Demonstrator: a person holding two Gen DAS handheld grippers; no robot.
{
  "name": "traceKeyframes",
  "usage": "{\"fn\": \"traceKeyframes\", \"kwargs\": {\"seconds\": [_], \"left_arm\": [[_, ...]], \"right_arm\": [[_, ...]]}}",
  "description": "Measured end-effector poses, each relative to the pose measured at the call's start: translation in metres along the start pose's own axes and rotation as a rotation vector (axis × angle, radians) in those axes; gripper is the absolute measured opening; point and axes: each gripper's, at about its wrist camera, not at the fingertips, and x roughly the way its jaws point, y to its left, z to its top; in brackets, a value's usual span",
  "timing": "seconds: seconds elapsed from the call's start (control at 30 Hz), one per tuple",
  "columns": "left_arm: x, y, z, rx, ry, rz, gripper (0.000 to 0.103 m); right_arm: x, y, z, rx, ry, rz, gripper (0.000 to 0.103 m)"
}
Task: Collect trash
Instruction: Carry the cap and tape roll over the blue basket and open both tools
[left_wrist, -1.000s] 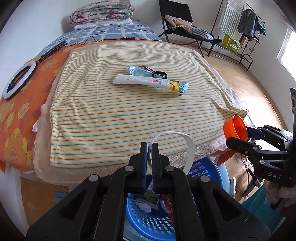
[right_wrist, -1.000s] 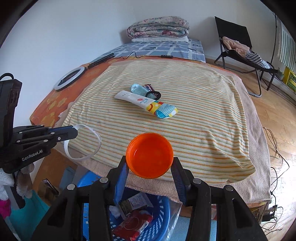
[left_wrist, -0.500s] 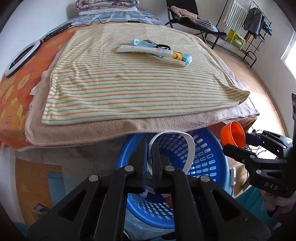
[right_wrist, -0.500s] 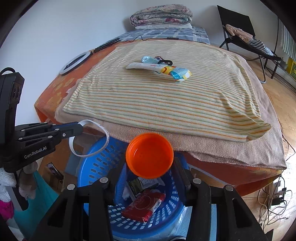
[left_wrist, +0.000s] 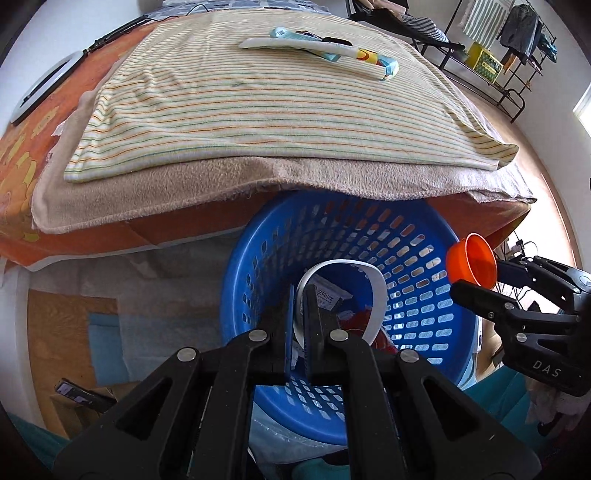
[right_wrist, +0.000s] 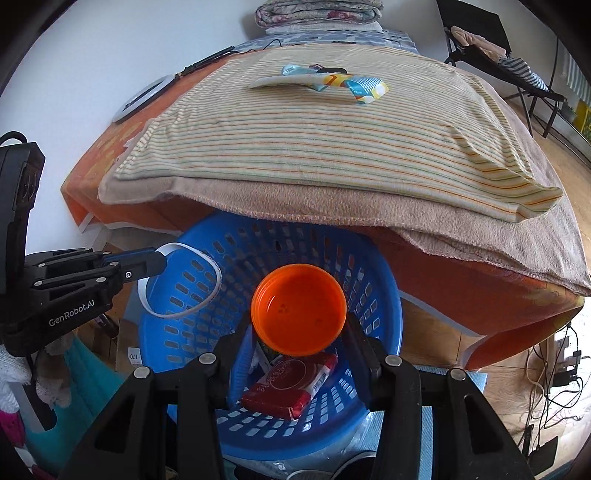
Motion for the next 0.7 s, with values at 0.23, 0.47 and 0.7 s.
{"fn": "traceKeyframes", "kwargs": {"seconds": [0.23,0.47,0.7], "left_arm": [[0.010,0.000,-0.005,0.008,0.028,0.014,0.002],[0.017,0.001,-0.007,0.015,0.039,0.029,0.002],[0.023,0.001,-0.008,0.016,0.053,0.052,0.008]], "right_arm": [[0.008,-0.004,-0.005,0.009,0.025,-0.001,0.049],[0.016,-0.004,-0.009,0.008,0.051,-0.002,0.049],[0.020,-0.007,-0.010,0.024,0.067,-0.011,0.063]]}}
